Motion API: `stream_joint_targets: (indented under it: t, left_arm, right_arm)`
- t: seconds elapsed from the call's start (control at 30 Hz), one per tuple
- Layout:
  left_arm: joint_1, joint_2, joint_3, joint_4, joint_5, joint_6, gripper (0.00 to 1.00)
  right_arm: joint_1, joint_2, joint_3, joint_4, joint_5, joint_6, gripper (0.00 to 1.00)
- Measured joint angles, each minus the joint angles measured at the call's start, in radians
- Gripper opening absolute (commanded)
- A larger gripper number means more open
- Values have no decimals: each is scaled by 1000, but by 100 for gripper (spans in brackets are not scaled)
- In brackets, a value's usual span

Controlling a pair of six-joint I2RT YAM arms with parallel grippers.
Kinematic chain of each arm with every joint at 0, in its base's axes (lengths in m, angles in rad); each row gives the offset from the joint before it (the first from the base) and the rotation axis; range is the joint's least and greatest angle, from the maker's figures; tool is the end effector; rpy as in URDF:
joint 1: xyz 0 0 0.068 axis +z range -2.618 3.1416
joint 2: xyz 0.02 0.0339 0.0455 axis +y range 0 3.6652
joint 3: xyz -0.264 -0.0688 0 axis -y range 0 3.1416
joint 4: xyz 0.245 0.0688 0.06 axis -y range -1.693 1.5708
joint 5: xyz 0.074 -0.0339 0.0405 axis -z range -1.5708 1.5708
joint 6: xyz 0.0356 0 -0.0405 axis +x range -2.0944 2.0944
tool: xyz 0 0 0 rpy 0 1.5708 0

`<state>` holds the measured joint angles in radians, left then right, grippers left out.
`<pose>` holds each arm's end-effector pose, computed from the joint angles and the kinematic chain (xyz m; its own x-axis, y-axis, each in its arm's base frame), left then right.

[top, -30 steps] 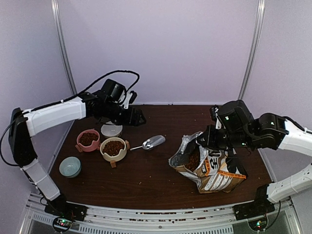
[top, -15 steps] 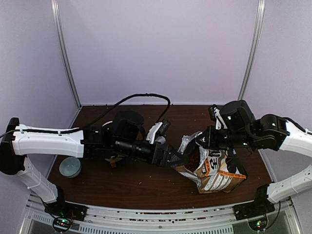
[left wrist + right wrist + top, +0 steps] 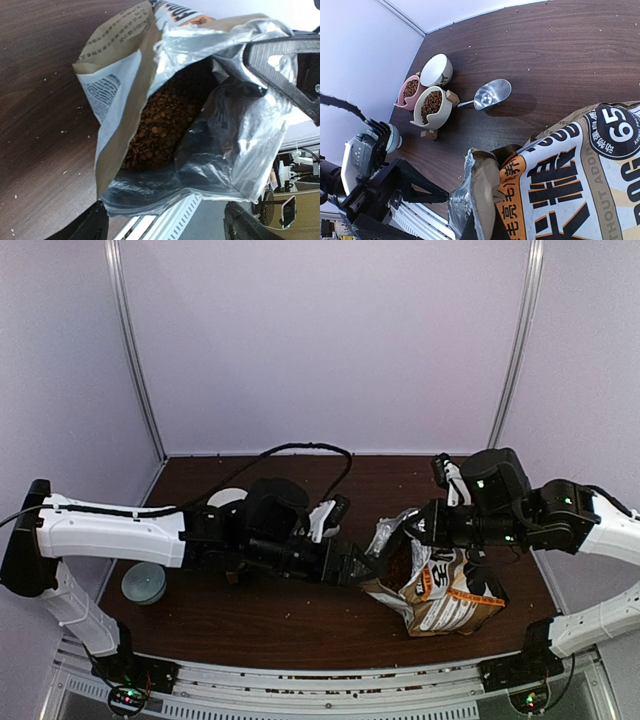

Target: Serve the pet food

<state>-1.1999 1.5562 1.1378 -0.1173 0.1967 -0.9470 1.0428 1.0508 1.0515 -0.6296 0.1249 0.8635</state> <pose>0.1233 -0.3362 0.2772 -0.8994 0.1165 -0.4213 0.4193 0.5023 -0.7562 0.1158 0.1897 0.3385 -0.8055 0.1159 -0.5812 -0.2987 0.7676 0.5671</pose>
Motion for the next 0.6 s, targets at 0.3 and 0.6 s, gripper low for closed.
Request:
stream_joint_targets:
  t: [0.3, 0.6]
  left_arm:
    - [-5, 29, 6, -96, -80, 5, 73]
    - [-6, 100, 10, -8, -76, -38, 37]
  right_arm:
    - [3, -24, -45, 59, -6, 8, 0]
    - [17, -10, -46, 69, -20, 3, 0]
